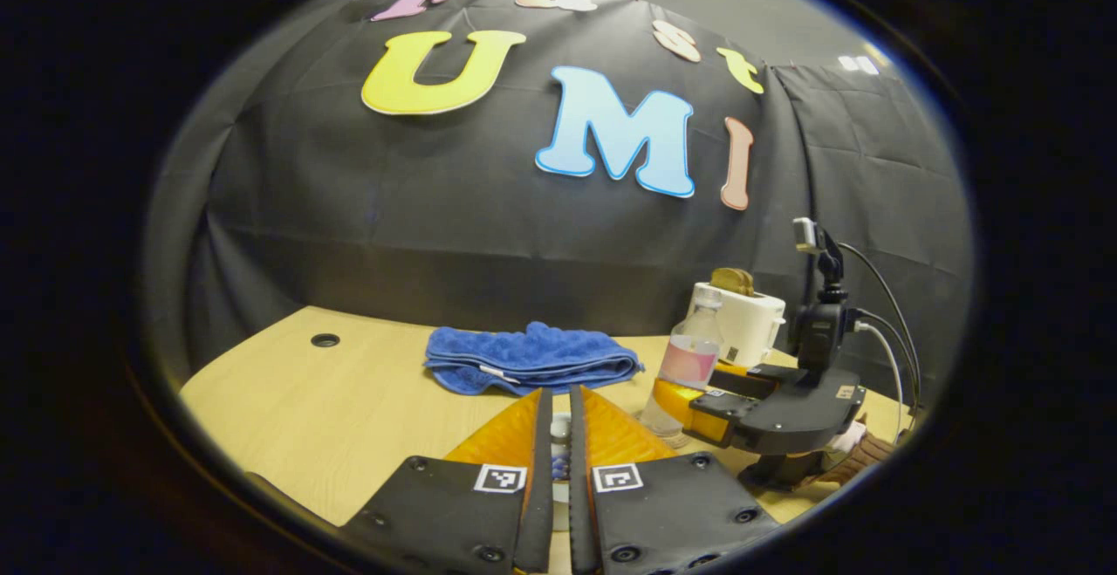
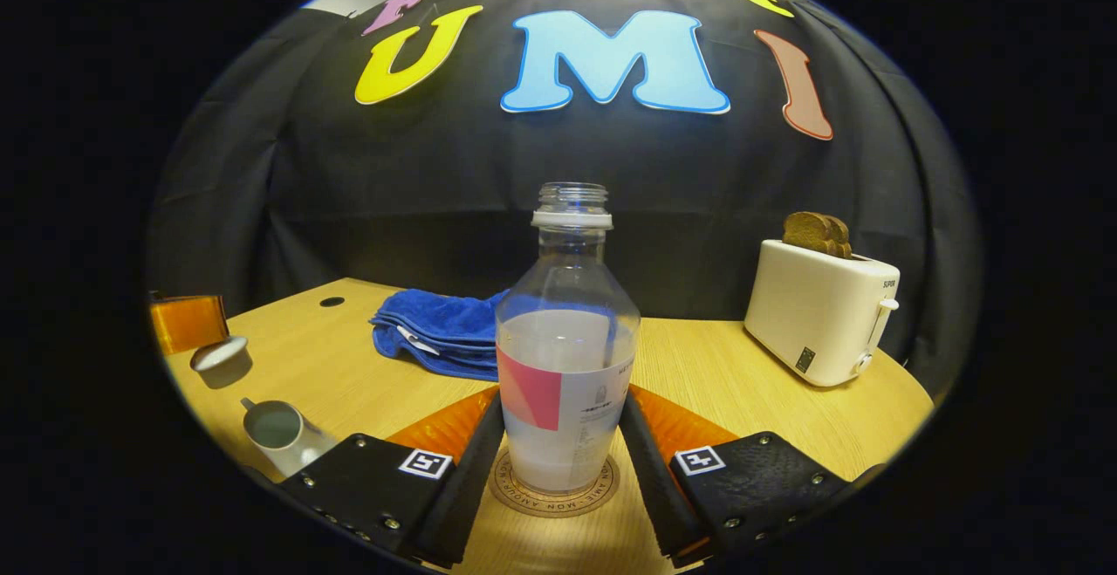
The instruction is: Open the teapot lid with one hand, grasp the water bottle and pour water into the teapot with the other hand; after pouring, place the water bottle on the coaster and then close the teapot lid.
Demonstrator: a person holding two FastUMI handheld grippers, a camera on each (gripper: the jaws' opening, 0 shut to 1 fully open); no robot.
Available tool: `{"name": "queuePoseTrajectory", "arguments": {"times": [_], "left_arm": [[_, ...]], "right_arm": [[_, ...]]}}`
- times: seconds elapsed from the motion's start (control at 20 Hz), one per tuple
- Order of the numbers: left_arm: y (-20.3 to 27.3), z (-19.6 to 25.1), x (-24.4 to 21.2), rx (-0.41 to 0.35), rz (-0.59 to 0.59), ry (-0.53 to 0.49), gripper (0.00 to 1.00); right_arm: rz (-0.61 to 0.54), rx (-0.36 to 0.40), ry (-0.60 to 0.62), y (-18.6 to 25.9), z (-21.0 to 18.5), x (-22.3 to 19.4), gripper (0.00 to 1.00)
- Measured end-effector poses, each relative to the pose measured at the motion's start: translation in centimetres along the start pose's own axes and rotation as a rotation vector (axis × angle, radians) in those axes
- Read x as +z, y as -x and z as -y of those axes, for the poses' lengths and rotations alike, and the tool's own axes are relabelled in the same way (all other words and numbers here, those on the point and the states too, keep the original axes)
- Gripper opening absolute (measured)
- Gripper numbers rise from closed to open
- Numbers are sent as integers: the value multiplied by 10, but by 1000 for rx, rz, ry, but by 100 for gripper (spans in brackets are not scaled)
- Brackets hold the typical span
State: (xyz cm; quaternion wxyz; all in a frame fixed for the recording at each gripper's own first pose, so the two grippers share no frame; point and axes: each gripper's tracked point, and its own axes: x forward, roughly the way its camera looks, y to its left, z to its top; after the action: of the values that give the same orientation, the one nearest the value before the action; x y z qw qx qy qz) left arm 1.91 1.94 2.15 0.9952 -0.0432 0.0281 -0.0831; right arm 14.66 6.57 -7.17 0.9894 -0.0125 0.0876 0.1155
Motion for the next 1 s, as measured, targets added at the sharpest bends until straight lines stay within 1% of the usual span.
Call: {"name": "queuePoseTrajectory", "arguments": {"times": [0.1,0.15,0.2,0.4,0.55,1.0], "left_arm": [[1,0,-1,1,-1,2,13],[0,0,-1,-1,-5,3,14],[0,1,-2,-3,-9,5,13],[-3,6,-12,-12,-22,2,14],[-8,9,-22,-10,-32,-21,14],[-17,13,-43,14,-56,-58,14]], "right_arm": [[9,2,-4,2,-1,4,81],[17,-7,-3,4,1,8,84],[26,-13,0,5,3,12,98],[79,-24,3,15,8,27,100],[118,-26,6,22,9,34,100],[142,-17,-15,30,13,36,99]]}}
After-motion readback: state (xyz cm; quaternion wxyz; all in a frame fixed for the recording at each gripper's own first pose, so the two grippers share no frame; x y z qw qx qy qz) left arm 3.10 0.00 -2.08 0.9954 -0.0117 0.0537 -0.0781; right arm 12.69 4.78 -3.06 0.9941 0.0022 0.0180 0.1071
